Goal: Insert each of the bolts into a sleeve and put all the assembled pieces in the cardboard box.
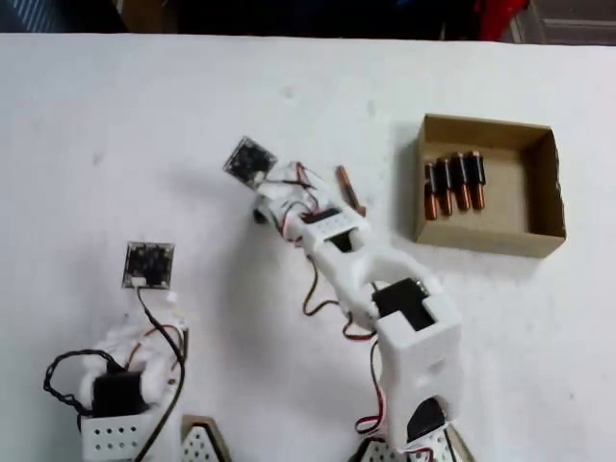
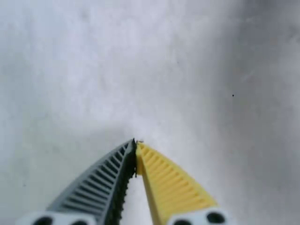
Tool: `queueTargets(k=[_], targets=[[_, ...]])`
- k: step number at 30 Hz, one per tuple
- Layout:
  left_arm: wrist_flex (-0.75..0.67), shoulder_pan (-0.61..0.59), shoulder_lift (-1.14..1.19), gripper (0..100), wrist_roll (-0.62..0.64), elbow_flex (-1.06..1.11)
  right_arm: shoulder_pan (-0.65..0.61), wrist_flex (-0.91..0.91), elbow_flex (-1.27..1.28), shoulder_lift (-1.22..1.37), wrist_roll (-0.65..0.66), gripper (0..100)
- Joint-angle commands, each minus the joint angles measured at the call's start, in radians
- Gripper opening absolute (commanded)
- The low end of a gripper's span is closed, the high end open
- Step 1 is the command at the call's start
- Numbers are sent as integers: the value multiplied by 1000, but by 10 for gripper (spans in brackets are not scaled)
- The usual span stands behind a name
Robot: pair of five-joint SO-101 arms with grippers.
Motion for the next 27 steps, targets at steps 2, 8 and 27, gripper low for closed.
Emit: queueTargets(k=[2, 8, 27], targets=[[-26, -12, -4, 23, -12, -5, 27, 91, -48, -12, 11, 17], [-26, -12, -4, 23, -12, -5, 18, 174, -41, -50, 5, 17], [-28, -12, -4, 23, -12, -5, -90, 564, -43, -277, 215, 162]])
